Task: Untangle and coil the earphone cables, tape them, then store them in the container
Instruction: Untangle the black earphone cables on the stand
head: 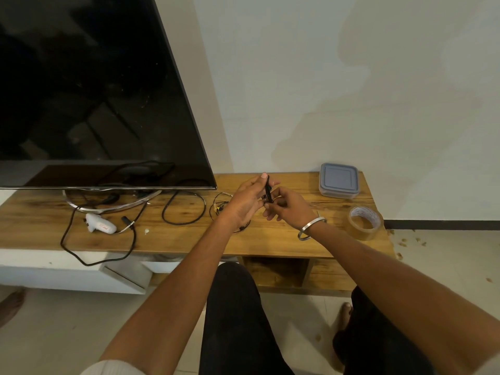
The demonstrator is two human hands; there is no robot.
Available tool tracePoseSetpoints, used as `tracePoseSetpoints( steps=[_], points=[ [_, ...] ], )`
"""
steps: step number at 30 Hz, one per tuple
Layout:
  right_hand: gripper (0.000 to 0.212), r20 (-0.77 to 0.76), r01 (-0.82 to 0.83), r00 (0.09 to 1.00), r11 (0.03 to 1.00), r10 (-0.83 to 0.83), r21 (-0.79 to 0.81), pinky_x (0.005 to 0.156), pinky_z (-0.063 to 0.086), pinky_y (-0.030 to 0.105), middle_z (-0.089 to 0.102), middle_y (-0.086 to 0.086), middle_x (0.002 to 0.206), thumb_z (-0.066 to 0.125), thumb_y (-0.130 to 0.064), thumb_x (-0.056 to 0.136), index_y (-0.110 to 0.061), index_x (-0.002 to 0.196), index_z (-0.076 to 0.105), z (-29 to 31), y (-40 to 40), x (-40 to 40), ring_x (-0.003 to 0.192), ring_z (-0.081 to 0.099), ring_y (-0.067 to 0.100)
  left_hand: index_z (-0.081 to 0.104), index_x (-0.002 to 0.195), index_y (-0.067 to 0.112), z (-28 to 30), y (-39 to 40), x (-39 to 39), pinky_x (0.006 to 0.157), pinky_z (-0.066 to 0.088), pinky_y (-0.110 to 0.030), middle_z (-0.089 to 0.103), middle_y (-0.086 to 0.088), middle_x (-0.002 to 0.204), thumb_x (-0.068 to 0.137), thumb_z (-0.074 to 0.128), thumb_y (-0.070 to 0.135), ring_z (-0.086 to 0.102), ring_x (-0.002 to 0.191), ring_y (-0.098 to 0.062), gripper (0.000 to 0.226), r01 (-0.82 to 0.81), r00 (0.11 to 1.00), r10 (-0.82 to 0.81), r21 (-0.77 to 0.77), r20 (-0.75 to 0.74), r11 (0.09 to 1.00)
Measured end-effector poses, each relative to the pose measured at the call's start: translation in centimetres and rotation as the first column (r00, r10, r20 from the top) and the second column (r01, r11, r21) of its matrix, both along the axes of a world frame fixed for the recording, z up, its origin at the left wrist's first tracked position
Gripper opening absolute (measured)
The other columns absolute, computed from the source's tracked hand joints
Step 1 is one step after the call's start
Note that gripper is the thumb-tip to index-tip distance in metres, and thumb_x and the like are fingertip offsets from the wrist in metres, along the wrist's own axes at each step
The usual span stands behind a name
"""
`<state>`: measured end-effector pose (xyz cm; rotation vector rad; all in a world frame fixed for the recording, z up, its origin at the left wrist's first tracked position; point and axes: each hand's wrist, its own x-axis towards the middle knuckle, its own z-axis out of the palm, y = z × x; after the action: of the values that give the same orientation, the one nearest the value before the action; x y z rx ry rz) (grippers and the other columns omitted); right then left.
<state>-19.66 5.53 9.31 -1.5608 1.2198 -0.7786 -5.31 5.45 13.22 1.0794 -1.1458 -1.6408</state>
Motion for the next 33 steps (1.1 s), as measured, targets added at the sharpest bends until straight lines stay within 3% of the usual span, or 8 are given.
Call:
tracePoseSetpoints(
  steps=[4, 10, 15, 22, 27, 30, 33],
  points=[
    [0.011, 0.007, 0.020, 1.000, 1.000, -0.020, -0.002, 0.056, 0.051, 0.022, 0.072, 0.003, 0.077, 0.056, -0.016, 0.093, -0.010, 0.098, 0.048, -0.09, 0.35, 0.18, 0.063, 0.069, 0.011, 0.060, 0.081, 0.019, -0.07, 0.24, -0.10, 0.094, 0.046, -0.040, 0.063, -0.014, 0.128, 0.102, 0.042, 0.033, 0.059, 0.112, -0.024, 0.031, 0.017, 0.999, -0.016, -0.027, 0.048, 0.999],
    [0.017, 0.050, 0.050, 0.998, 0.997, -0.047, -0.060, 0.060, 0.055, 0.029, 0.073, 0.011, 0.079, 0.051, -0.013, 0.094, -0.013, 0.111, 0.050, -0.31, 0.46, 0.28, 0.066, 0.070, 0.020, 0.064, 0.078, 0.021, -0.09, 0.49, -0.25, 0.097, 0.047, -0.034, 0.062, -0.015, 0.127, 0.103, 0.041, 0.028, 0.059, 0.115, -0.019, 0.034, 0.012, 1.000, -0.010, -0.050, 0.028, 0.999],
    [0.011, 0.099, 0.028, 0.995, 0.997, -0.021, -0.077, 0.059, 0.055, 0.026, 0.071, 0.015, 0.079, 0.047, -0.006, 0.096, -0.008, 0.105, 0.053, 0.01, 0.34, 0.24, 0.066, 0.069, 0.023, 0.059, 0.079, 0.017, -0.40, 0.30, -0.06, 0.102, 0.045, -0.038, 0.061, -0.015, 0.129, 0.102, 0.042, 0.028, 0.057, 0.116, -0.021, 0.031, 0.007, 1.000, -0.007, -0.063, 0.004, 0.998],
    [0.010, 0.239, 0.032, 0.970, 0.997, -0.047, 0.067, 0.072, 0.058, 0.040, 0.069, 0.019, 0.083, 0.048, -0.002, 0.094, -0.004, 0.104, 0.050, -0.60, 0.27, 0.19, 0.074, 0.070, 0.030, 0.054, 0.075, 0.013, -0.60, 0.39, 0.09, 0.107, 0.042, -0.040, 0.059, -0.017, 0.131, 0.103, 0.041, 0.026, 0.054, 0.125, -0.023, 0.034, 0.031, 0.999, -0.030, -0.085, 0.022, 0.996],
    [0.022, 0.410, 0.026, 0.903, 0.968, -0.131, 0.251, 0.075, 0.058, 0.039, 0.068, 0.021, 0.081, 0.039, 0.010, 0.090, -0.007, 0.096, 0.053, -0.26, 0.29, 0.79, 0.071, 0.070, 0.026, 0.053, 0.074, 0.012, -0.33, 0.57, 0.32, 0.104, 0.043, -0.038, 0.058, -0.018, 0.132, 0.103, 0.039, 0.024, 0.049, 0.131, -0.021, 0.034, 0.061, 0.997, -0.056, -0.117, 0.052, 0.991],
    [0.023, 0.516, 0.004, 0.834, 0.936, -0.197, 0.352, 0.076, 0.057, 0.042, 0.068, 0.023, 0.082, 0.036, 0.004, 0.093, -0.009, 0.093, 0.055, -0.17, 0.25, 0.86, 0.072, 0.071, 0.030, 0.052, 0.074, 0.012, -0.21, 0.53, 0.49, 0.107, 0.040, -0.038, 0.057, -0.017, 0.133, 0.104, 0.039, 0.023, 0.049, 0.131, -0.021, 0.034, 0.071, 0.996, -0.063, -0.126, 0.070, 0.989],
    [0.015, 0.527, -0.013, 0.832, 0.944, -0.172, 0.329, 0.083, 0.055, 0.045, 0.068, 0.022, 0.087, 0.042, -0.002, 0.096, -0.010, 0.095, 0.055, -0.23, 0.40, 0.83, 0.075, 0.070, 0.030, 0.052, 0.073, 0.014, -0.21, 0.47, 0.56, 0.108, 0.039, -0.041, 0.057, -0.018, 0.133, 0.104, 0.039, 0.024, 0.049, 0.131, -0.023, 0.035, 0.057, 0.996, -0.048, -0.130, 0.070, 0.990]
  ],
)
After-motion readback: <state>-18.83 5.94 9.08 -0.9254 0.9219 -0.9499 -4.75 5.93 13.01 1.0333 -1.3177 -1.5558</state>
